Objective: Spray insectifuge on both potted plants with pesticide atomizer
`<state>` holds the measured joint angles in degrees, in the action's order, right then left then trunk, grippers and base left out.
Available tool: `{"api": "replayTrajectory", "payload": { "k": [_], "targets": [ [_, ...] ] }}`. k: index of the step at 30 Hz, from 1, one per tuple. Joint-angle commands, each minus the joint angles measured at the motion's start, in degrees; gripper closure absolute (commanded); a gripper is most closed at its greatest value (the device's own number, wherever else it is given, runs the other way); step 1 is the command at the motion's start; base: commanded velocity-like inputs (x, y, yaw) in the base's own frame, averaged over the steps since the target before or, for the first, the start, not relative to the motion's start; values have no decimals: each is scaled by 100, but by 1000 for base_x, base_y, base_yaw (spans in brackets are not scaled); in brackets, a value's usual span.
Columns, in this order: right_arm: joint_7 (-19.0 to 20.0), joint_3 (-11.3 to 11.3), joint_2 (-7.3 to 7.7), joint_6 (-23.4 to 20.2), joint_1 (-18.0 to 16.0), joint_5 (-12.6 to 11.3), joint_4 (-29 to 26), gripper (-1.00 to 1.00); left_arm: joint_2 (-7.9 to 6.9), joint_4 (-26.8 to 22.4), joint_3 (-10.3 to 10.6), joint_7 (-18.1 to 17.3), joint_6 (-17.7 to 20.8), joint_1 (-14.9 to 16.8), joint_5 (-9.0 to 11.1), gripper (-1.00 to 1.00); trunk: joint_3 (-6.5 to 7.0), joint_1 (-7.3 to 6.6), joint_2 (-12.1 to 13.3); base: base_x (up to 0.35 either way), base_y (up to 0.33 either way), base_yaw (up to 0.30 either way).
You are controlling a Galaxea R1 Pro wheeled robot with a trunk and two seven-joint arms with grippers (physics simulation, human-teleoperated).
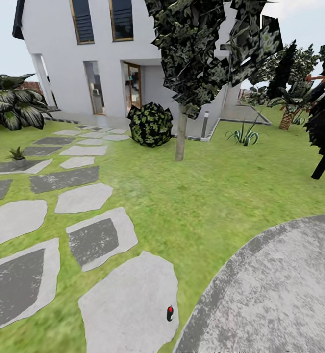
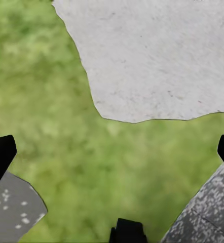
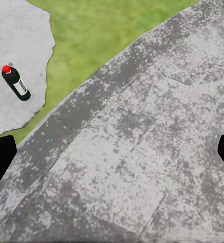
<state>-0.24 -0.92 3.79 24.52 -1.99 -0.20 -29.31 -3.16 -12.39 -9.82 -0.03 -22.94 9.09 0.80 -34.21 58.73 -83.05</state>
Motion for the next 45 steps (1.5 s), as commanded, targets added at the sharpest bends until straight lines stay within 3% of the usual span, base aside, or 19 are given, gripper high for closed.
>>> {"api": "replayTrajectory", "payload": {
  "k": [1,11,29,45],
  "targets": [
    [-2,-5,-3,18,-4,0,3,-100,0,6,-2,-2,-18,3,8,-100,-5,0,-3,0,334,-282],
    [-2,-5,-6,9,-4,-7,4,-100,0,-1,-2,-2,-18,3,4,-100,-5,0,-3,0,287,-286],
    [-2,-5,-5,9,-4,-7,4,-100,8,-38,13,-5,-26,2,-45,-100,-5,0,-3,0,12,-291],
    [6,7,-9,9,-4,0,-4,-100,0,-36,7,-5,-27,4,-28,-100,-332,351,-644,0,0,-268]
  ]
}}
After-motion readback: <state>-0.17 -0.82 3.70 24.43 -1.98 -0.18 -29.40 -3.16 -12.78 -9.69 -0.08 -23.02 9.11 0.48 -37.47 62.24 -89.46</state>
